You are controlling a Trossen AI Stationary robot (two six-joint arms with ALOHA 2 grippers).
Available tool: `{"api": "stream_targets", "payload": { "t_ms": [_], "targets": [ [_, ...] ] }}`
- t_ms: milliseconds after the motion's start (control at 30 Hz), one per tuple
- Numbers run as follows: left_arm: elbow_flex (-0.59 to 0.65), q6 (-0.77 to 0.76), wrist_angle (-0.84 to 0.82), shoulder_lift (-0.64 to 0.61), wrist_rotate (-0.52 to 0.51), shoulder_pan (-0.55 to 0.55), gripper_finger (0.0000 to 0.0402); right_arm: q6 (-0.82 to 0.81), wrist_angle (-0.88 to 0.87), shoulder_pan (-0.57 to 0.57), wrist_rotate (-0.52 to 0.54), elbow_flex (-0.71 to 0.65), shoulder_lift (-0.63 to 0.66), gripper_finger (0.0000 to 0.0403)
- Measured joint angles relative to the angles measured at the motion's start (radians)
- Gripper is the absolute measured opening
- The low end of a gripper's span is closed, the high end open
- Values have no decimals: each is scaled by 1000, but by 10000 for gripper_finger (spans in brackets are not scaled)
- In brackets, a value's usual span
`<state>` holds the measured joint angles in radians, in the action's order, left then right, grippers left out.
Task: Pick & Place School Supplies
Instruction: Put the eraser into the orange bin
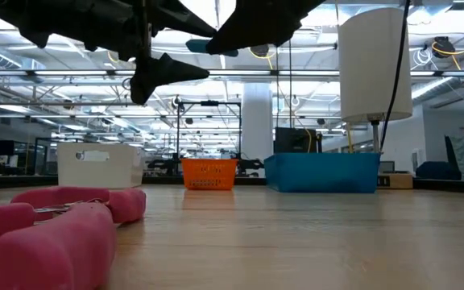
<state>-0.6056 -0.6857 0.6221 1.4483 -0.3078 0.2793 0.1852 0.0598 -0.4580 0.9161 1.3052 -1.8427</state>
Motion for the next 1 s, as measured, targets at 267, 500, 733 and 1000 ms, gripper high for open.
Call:
{"api": "stream_targets", "payload": {
  "t_ms": [267,500,733,1000],
  "targets": [
    [0,27,35,0,94,1,186,3,-3,1,0,0,0,72],
    [0,30,31,0,94,0,62,7,-3,5,-2,0,2,72],
    [0,97,31,-1,95,0,34,25,-10,6,0,0,2,88],
    [0,199,6,-66,105,0,34,-128,-77,-24,-7,1,22,172]
  ]
}}
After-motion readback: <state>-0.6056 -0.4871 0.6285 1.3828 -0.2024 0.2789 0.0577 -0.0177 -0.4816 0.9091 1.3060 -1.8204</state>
